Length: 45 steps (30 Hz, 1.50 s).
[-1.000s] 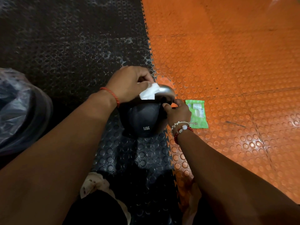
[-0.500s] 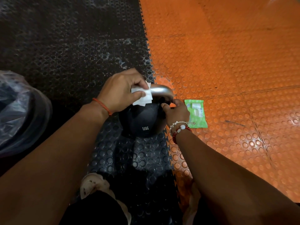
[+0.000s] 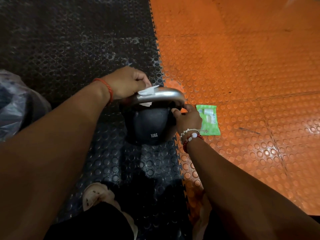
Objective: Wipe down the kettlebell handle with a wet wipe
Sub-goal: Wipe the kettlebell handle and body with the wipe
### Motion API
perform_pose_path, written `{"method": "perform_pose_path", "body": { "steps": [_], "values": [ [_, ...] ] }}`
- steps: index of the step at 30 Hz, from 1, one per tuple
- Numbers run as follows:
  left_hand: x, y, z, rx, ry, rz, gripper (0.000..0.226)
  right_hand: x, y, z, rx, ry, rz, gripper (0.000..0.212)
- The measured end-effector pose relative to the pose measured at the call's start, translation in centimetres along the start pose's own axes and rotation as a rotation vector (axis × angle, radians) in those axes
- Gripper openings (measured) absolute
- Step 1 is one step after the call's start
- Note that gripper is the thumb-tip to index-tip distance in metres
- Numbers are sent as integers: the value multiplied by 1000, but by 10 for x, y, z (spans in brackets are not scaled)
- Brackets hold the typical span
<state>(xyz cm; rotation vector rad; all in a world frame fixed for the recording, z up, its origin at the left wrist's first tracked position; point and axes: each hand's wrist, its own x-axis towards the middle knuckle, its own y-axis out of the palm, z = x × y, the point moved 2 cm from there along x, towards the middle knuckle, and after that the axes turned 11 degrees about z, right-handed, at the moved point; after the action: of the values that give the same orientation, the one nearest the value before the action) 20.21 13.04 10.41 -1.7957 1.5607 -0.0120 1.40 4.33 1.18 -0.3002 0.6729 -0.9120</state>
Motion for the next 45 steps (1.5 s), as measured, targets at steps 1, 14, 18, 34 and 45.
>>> {"method": "perform_pose_path", "body": {
  "steps": [1, 14, 18, 34, 45],
  "values": [
    [1, 1, -5, 1, 18, 8, 14, 0, 0, 0, -3, 1, -2, 36],
    [-16, 29, -15, 267, 277, -295, 11, 1, -1, -1, -14, -4, 0, 36],
    [-23, 34, -1, 207, 286, -439, 13, 0, -1, 0, -8, -3, 2, 35],
    [-36, 71, -9, 459, 311, -734, 4, 0, -1, 0, -7, 12, 14, 37],
    [-34, 69, -8, 554, 359, -689, 4, 1, -2, -1, -5, 7, 21, 38]
  ]
}}
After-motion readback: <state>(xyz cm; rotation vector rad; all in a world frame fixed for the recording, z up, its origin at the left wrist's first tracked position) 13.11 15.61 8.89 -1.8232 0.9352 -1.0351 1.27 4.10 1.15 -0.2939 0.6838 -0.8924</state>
